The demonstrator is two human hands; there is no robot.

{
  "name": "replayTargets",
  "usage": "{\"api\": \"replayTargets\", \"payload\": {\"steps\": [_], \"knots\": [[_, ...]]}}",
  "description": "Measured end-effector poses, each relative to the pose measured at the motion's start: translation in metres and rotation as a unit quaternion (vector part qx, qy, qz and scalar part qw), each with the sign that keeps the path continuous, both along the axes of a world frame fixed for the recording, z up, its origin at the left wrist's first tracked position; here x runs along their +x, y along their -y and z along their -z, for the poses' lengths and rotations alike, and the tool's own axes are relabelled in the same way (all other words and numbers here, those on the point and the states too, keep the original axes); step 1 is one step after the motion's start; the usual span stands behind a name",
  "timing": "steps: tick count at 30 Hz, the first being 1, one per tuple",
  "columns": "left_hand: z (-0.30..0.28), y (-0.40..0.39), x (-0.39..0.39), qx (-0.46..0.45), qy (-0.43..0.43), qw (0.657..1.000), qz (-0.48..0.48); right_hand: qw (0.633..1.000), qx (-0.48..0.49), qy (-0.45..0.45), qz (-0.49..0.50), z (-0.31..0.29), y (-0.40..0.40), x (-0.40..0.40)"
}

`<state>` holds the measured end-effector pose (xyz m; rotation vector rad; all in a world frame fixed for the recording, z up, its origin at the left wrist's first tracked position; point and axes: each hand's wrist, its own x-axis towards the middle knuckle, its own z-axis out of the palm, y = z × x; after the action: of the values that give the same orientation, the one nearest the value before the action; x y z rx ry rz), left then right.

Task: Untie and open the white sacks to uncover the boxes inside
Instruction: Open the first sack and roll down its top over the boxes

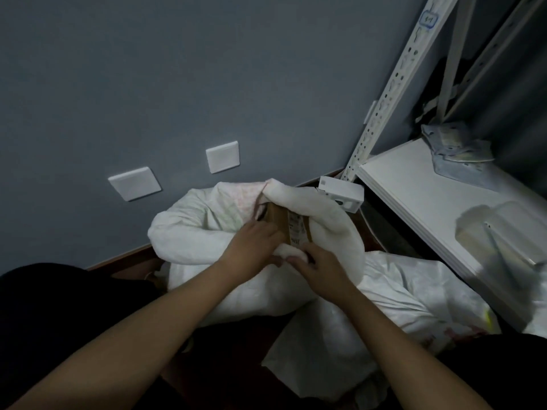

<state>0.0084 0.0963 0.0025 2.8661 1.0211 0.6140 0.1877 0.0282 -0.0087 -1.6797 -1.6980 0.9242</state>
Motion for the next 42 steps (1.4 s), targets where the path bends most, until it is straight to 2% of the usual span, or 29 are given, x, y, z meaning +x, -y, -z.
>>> {"api": "replayTargets", "payload": {"steps": [1,2,3,4,6,8,9,12,14,15,16,18,19,21,22,23,26,27,29,31,32,34,36,38,40,42], "knots": [[0.001,0.007,-0.006,-0.029,0.046,0.994,-0.090,0.999,-0.006,-0.018,0.028,0.002,0.000,-0.001],[0.000,0.018,-0.012,-0.076,0.108,0.973,-0.190,0.998,-0.013,-0.036,0.057,0.004,0.001,-0.002],[-0.003,0.032,-0.017,-0.133,0.172,0.934,-0.284,0.995,-0.015,-0.056,0.084,0.006,0.003,-0.004],[-0.008,0.046,-0.020,-0.196,0.236,0.880,-0.362,0.992,-0.013,-0.071,0.104,0.007,0.004,-0.006],[-0.012,0.069,-0.021,-0.332,0.337,0.749,-0.464,0.987,-0.005,-0.094,0.129,0.008,0.008,-0.012],[-0.012,0.074,-0.016,-0.447,0.382,0.637,-0.499,0.985,0.005,-0.098,0.144,0.008,0.008,-0.015],[-0.012,0.072,-0.013,-0.494,0.393,0.600,-0.492,0.985,0.009,-0.096,0.145,0.007,0.009,-0.018],[-0.015,0.055,0.004,-0.577,0.469,0.526,-0.413,0.986,0.019,-0.068,0.152,0.007,0.013,-0.023],[-0.020,0.040,0.016,-0.599,0.539,0.459,-0.375,0.987,0.026,-0.043,0.150,0.008,0.016,-0.027],[-0.023,0.033,0.020,-0.592,0.555,0.450,-0.374,0.988,0.033,-0.033,0.146,0.008,0.019,-0.028],[-0.022,0.028,0.024,-0.570,0.553,0.475,-0.379,0.989,0.043,-0.023,0.138,0.007,0.021,-0.029],[-0.020,0.024,0.027,-0.507,0.534,0.562,-0.378,0.993,0.061,0.025,0.100,0.004,0.026,-0.031],[-0.019,0.027,0.027,-0.483,0.529,0.589,-0.375,0.993,0.074,0.059,0.070,0.001,0.028,-0.032],[-0.015,0.031,0.024,-0.466,0.518,0.615,-0.370,0.989,0.105,0.102,0.007,-0.004,0.028,-0.032],[-0.014,0.034,0.021,-0.466,0.520,0.616,-0.364,0.989,0.114,0.097,-0.009,-0.005,0.026,-0.033],[-0.013,0.036,0.018,-0.472,0.527,0.611,-0.354,0.992,0.107,0.068,-0.006,-0.007,0.024,-0.034],[-0.013,0.040,0.011,-0.506,0.546,0.584,-0.323,0.991,0.000,-0.106,0.085,-0.015,0.012,-0.044],[-0.014,0.041,0.010,-0.523,0.553,0.568,-0.312,0.987,-0.025,-0.123,0.102,-0.015,0.009,-0.047],[-0.017,0.042,0.008,-0.555,0.563,0.540,-0.288,0.988,-0.017,-0.100,0.113,-0.011,0.006,-0.049],[-0.019,0.044,0.007,-0.575,0.529,0.549,-0.297,0.992,0.054,-0.038,0.110,-0.008,0.006,-0.050],[-0.018,0.046,0.007,-0.580,0.513,0.551,-0.310,0.990,0.101,0.022,0.093,-0.004,0.007,-0.050],[-0.017,0.051,0.011,-0.588,0.517,0.519,-0.345,0.973,0.165,0.158,0.027,0.006,0.009,-0.054],[-0.009,0.050,0.012,-0.569,0.543,0.482,-0.387,0.963,0.191,0.189,-0.023,0.015,0.011,-0.058],[-0.005,0.046,0.009,-0.532,0.549,0.487,-0.423,0.980,0.151,0.127,-0.036,0.012,0.013,-0.061],[-0.005,0.045,0.005,-0.522,0.567,0.473,-0.427,0.996,0.086,0.009,0.019,-0.004,0.013,-0.062],[-0.004,0.046,0.003,-0.531,0.586,0.462,-0.402,0.990,0.010,-0.118,0.076,-0.016,0.007,-0.062]]}}
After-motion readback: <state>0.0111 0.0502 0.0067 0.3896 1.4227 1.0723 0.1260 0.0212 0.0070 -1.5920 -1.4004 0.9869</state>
